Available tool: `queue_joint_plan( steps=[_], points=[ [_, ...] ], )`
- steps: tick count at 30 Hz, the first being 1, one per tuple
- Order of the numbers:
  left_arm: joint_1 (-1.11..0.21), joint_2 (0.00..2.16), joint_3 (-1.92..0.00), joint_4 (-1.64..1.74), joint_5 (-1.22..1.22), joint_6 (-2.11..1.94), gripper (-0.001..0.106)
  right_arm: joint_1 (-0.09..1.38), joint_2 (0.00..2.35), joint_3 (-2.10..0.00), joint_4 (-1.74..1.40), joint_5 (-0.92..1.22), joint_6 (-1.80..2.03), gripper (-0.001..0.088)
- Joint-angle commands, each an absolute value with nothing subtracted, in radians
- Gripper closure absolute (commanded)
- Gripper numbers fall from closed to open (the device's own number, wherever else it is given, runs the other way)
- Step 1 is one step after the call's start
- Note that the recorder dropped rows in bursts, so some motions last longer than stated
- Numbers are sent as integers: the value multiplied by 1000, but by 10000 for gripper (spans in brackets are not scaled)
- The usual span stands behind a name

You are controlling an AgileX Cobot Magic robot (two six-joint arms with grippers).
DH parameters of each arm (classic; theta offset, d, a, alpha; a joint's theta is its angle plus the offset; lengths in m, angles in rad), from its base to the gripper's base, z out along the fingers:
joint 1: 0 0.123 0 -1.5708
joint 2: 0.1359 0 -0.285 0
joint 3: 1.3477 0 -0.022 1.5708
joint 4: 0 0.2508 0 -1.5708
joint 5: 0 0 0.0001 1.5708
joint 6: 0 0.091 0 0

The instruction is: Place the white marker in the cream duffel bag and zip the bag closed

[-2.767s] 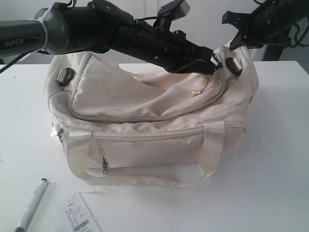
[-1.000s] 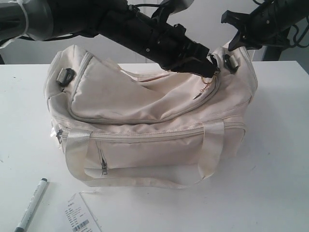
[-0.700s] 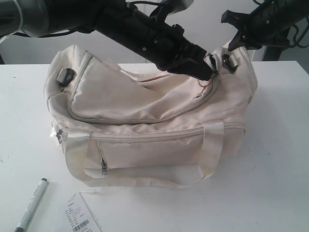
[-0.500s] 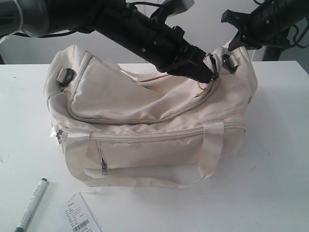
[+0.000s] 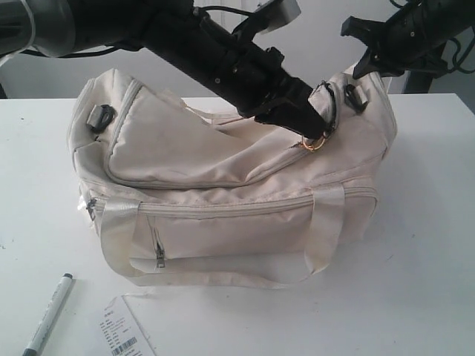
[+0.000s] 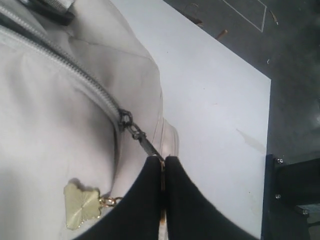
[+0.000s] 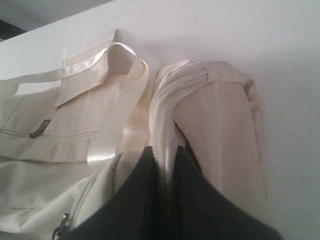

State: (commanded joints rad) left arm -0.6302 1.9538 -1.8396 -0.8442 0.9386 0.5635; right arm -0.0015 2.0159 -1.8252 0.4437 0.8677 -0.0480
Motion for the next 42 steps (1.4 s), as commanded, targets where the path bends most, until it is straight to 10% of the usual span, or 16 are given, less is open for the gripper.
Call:
queue_joint_plan(
  steps=[13, 24, 42],
  points=[
    [-630, 1954, -1840, -805, 953, 537, 1053, 0, 2008, -1825, 448, 867, -48, 820],
    [-630, 1954, -1840, -805, 905, 537, 1053, -1, 1948, -1825, 441, 876, -48, 154],
    [-630, 1954, -1840, -805, 891, 537, 1053, 5, 1764, -1816, 339, 1221, 30, 212]
  ],
)
